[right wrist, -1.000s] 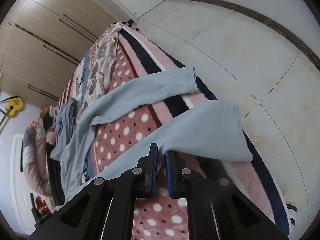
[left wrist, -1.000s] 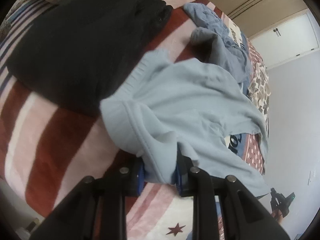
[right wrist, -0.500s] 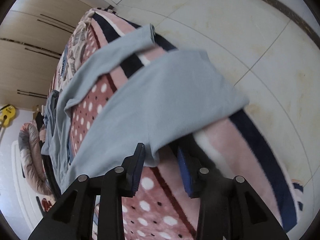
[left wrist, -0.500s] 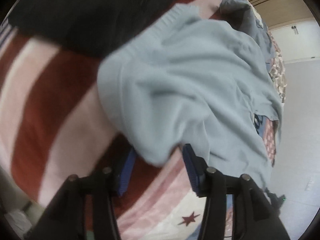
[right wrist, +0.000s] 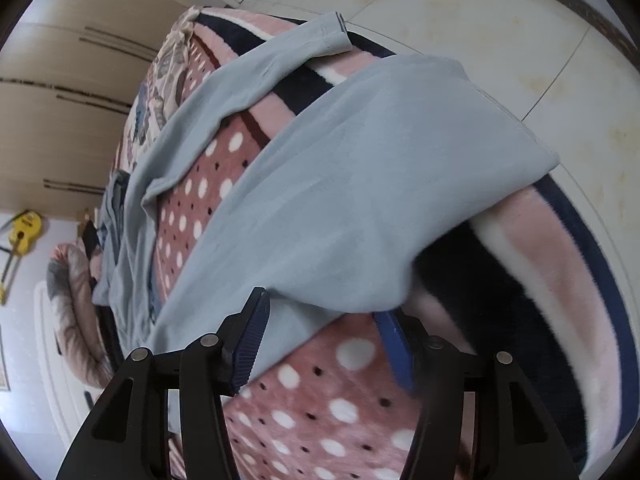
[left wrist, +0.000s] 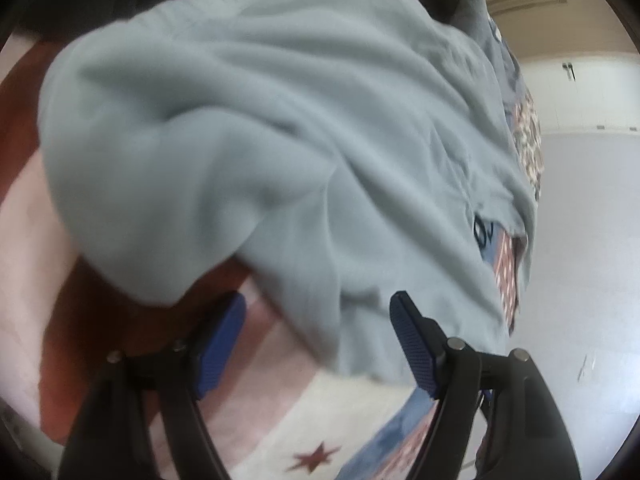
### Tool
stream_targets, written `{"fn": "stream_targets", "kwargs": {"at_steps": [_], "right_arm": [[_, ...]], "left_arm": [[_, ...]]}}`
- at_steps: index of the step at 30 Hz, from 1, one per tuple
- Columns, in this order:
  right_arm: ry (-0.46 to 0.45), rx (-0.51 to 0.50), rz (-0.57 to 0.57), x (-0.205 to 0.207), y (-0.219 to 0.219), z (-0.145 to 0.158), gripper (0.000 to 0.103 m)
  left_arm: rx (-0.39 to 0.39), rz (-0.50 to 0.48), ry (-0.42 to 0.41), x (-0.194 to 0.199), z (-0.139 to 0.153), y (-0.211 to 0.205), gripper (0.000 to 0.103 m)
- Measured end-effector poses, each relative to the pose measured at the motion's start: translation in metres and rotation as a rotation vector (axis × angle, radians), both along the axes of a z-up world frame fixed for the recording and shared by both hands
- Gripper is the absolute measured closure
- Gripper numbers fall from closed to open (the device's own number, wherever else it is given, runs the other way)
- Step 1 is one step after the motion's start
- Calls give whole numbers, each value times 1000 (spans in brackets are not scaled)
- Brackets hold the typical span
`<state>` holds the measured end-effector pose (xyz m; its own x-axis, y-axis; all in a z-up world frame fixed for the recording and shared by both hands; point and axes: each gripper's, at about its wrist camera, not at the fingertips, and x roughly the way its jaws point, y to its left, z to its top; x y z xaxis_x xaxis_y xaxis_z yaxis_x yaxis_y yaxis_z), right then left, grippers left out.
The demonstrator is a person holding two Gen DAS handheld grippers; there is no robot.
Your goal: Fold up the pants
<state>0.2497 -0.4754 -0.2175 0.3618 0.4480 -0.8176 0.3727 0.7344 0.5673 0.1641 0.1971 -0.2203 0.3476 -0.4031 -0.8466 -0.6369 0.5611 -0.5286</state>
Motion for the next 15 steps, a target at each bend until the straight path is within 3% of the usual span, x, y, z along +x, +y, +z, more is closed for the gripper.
{"fn": "stream_targets", "kwargs": {"at_steps": [1,3,4,5,6,8,11,15], "right_arm": [[-4,8,8,1,3,0,52],[-10,5,29,5,8,0,52],[-14,3,26,7,9,0,53],[-22,3,14,9,7,0,61],[-28,0,-4,11,5,0,79],[-19,-12,-19,16,4,1,98],[-33,-50,14,19,8,9,99],[-68,-28,-17,5,2,28,100]], "left_arm": [[15,11,1,2,2,1,37],[48,10,-10,8,6,5,68],[53,12,-17,11,8,7,75],[55,19,-30,12,11,10,83],[58,23,-39,12,14,12,88],[95,17,-55,11,26,14,95],[114,-2,-84,10,42,13,96],[143,1,-74,-7,61,25,96]]}}
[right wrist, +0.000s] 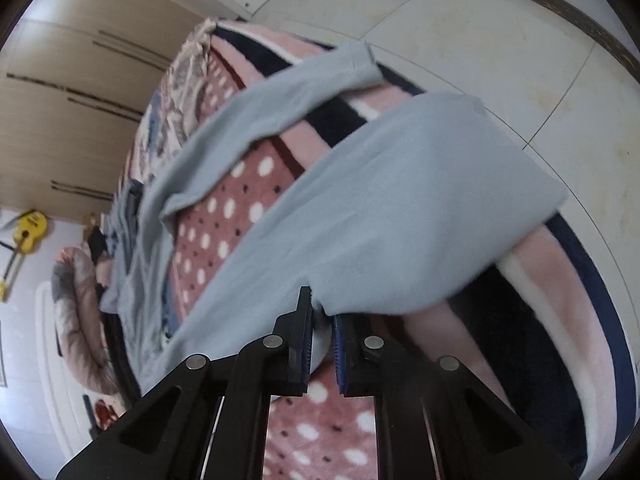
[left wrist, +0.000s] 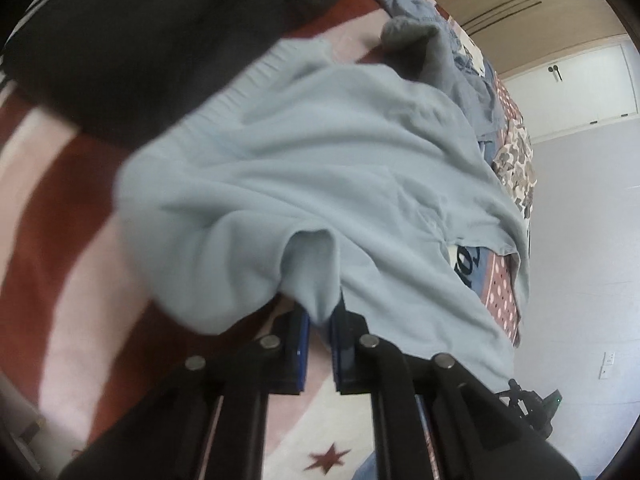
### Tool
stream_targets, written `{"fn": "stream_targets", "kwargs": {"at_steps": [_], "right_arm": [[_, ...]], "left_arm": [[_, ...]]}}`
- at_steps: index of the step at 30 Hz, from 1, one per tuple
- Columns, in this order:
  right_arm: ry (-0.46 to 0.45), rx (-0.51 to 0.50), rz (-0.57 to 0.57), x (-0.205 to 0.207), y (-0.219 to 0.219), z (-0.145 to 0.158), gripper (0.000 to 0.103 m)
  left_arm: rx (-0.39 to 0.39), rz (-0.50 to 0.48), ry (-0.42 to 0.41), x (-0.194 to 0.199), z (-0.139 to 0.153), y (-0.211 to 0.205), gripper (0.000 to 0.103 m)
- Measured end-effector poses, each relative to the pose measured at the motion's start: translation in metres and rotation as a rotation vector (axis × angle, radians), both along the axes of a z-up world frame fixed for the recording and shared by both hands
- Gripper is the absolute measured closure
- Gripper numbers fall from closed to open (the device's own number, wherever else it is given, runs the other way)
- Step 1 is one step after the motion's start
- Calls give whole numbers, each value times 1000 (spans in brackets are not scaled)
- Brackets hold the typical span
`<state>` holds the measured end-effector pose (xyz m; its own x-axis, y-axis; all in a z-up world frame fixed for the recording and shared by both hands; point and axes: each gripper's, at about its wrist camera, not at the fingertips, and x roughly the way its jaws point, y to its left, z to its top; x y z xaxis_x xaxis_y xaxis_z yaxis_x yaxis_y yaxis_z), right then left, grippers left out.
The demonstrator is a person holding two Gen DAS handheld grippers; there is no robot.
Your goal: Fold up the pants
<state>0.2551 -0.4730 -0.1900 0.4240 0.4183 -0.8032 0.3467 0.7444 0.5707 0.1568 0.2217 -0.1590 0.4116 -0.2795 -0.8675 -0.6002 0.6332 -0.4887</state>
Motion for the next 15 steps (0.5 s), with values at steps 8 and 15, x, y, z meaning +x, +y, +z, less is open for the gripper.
{"fn": "stream_targets", "kwargs": {"at_steps": [8,15], "right_arm": [[4,-10,2,-30,-18,20,101],[92,53,50,-31,3,-16,60]], "left_arm": [[25,-14,29,-32,16,21,97],[-119,-23,56,-32,-30,-6,42]]}}
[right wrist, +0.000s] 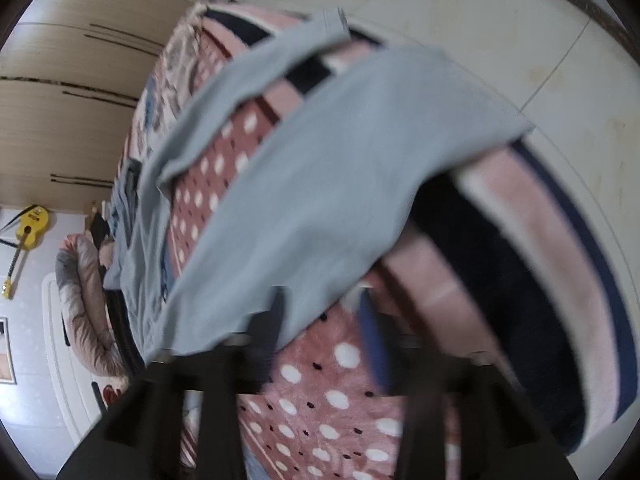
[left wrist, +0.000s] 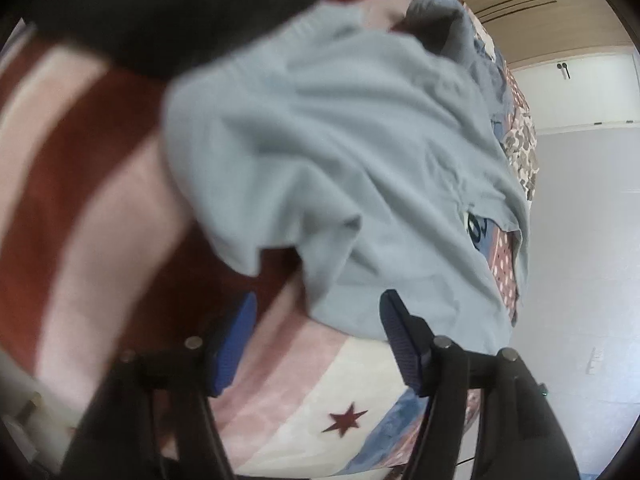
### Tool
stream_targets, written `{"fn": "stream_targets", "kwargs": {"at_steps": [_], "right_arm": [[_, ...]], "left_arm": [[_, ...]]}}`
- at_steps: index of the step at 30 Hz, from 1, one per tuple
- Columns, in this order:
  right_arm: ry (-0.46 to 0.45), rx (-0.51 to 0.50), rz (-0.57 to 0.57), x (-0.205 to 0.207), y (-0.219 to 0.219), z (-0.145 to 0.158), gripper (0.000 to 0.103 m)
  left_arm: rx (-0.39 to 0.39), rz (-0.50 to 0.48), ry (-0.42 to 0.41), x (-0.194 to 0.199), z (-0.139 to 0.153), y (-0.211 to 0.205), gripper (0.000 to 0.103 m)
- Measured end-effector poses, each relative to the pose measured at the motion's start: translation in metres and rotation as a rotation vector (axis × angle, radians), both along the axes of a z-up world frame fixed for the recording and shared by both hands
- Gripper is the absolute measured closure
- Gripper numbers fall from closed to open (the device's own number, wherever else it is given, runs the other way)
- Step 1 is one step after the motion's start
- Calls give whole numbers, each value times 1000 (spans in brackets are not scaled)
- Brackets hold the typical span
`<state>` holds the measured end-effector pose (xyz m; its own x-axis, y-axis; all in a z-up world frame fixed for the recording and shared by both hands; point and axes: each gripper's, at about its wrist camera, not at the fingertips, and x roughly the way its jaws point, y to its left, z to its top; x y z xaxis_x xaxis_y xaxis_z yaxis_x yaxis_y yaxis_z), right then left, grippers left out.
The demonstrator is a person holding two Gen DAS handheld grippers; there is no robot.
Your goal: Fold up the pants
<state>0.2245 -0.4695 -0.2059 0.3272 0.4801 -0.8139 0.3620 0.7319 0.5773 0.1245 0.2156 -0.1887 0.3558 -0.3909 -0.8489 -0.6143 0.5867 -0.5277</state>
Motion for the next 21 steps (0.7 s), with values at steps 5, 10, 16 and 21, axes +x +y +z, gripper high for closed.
{"fn": "stream_targets", "kwargs": {"at_steps": [5,10,16,21], "right_arm": [[-34,27,-8,10,16,-19,45],[-85,41,21,33,30,-19,52],[-72,14,8,45,28,-15,100],[-139,39,27,51,30,17,101]], "left_arm": [[-13,13,22,20,-29,-17,41],[17,37,-56,50,-25,-20,54],[83,-38,-81,79,-5,-24,96],[118,-64,-134,93,35,-17,97]]}}
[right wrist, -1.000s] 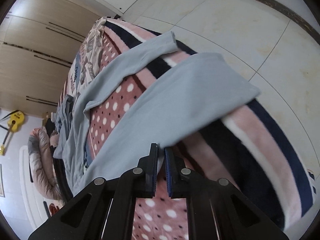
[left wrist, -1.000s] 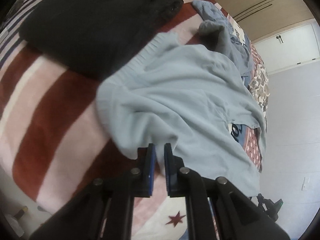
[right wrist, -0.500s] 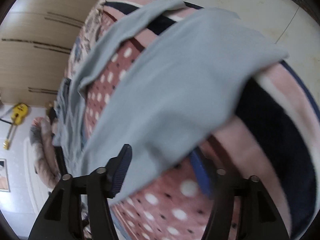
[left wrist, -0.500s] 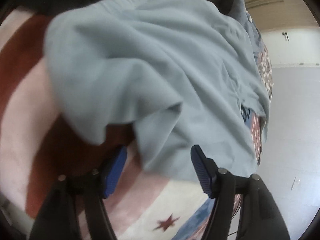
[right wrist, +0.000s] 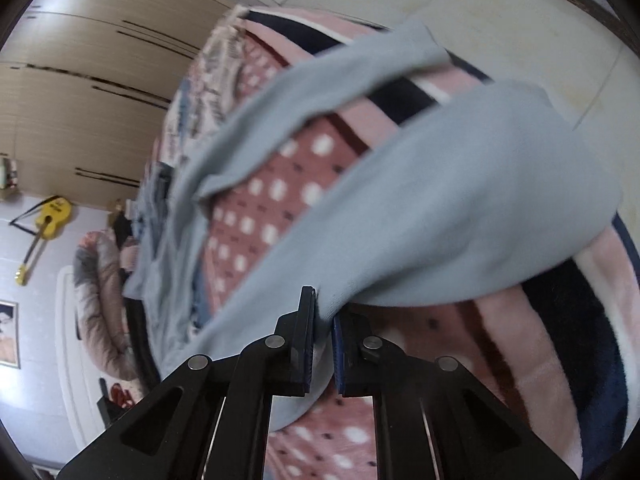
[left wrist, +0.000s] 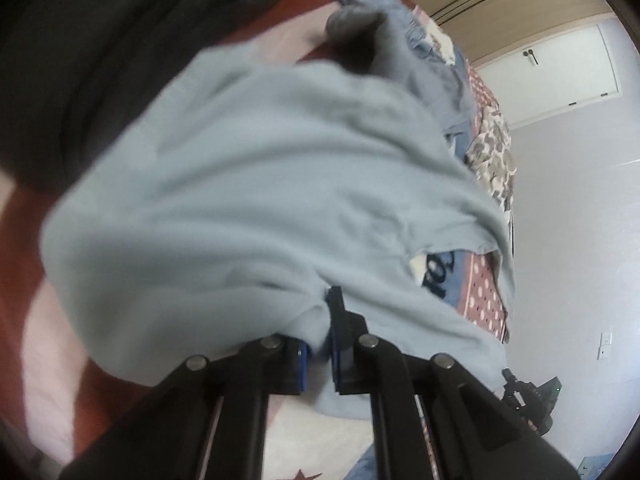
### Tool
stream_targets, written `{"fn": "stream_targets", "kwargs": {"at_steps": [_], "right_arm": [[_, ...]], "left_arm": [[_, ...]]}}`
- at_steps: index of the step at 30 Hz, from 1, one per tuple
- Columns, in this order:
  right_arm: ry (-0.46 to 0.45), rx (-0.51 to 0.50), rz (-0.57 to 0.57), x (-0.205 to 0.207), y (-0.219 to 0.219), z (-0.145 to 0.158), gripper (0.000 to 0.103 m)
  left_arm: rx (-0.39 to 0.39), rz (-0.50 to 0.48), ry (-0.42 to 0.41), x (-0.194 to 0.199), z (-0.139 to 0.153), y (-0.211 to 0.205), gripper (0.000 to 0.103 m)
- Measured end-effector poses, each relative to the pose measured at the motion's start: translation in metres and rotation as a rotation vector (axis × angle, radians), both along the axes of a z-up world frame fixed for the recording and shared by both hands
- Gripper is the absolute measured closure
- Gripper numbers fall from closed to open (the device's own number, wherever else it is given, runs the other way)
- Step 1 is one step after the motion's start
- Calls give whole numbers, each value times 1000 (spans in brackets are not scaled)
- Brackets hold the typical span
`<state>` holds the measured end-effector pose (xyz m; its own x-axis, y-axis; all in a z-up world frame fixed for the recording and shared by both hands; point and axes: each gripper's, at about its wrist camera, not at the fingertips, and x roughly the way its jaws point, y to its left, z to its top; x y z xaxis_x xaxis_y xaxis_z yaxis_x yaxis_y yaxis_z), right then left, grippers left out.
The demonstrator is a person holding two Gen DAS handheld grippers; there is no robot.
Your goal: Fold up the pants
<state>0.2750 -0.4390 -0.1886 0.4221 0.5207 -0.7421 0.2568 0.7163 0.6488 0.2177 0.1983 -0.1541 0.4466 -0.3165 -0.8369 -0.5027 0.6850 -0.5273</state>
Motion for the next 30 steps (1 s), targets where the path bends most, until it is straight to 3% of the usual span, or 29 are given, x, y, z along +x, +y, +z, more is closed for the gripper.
{"fn": "stream_targets", "kwargs": {"at_steps": [5,13,19,25,27,28,30], "right_arm": [[-34,15,15,35,9,30,101],[-21,-54,59,143,46,63,101],[61,-118,97,229,72,49,100],[85,-148,149,289,88,38,97],[100,-144,143,298,87,34,95],[103,-119,132,303,84,31,95],[117,-124,136,307,82,26,95]], "left_arm": [[34,-33,-26,43,25,17,97],[76,-90,-13,141,32,47,97],[126,-88,79,209,8,63,97],[98,-12,109,237,-8,70,96],[99,9,120,241,-10,71,90],[96,11,117,242,-10,71,79],[115,23,130,242,-12,72,67]]}}
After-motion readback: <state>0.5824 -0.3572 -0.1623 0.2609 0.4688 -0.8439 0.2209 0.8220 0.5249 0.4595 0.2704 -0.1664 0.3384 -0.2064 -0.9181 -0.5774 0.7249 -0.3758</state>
